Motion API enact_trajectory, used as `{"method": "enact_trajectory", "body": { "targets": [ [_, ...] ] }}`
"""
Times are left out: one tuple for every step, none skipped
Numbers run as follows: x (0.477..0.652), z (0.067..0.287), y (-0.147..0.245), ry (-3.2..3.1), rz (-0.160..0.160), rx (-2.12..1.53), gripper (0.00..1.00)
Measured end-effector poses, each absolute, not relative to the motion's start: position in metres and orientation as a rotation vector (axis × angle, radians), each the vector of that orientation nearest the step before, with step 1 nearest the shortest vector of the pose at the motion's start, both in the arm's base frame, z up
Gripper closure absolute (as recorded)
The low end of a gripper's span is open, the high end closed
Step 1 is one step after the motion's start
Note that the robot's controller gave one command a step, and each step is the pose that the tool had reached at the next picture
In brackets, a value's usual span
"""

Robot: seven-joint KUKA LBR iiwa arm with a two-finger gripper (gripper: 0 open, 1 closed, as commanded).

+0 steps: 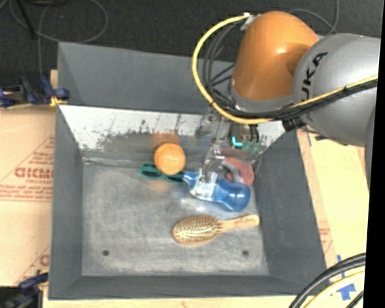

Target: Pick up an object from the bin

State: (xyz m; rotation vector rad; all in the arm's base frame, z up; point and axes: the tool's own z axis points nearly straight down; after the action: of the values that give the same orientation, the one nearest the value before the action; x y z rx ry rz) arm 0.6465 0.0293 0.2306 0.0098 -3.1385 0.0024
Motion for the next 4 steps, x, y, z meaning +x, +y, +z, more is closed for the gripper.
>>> {"method": "enact_trajectory", "body": {
  "targets": [
    [0.648,0.236,0.029,-3.147,0.001,0.009,0.00],
    [0.644,0.219,0.030,-3.150,-0.003,-0.126,0.00],
    [0.634,0.158,0.037,-3.136,-0.001,-0.275,0.00],
    [0.634,0.144,0.062,-3.136,0.008,-0.124,0.00]
  ]
}}
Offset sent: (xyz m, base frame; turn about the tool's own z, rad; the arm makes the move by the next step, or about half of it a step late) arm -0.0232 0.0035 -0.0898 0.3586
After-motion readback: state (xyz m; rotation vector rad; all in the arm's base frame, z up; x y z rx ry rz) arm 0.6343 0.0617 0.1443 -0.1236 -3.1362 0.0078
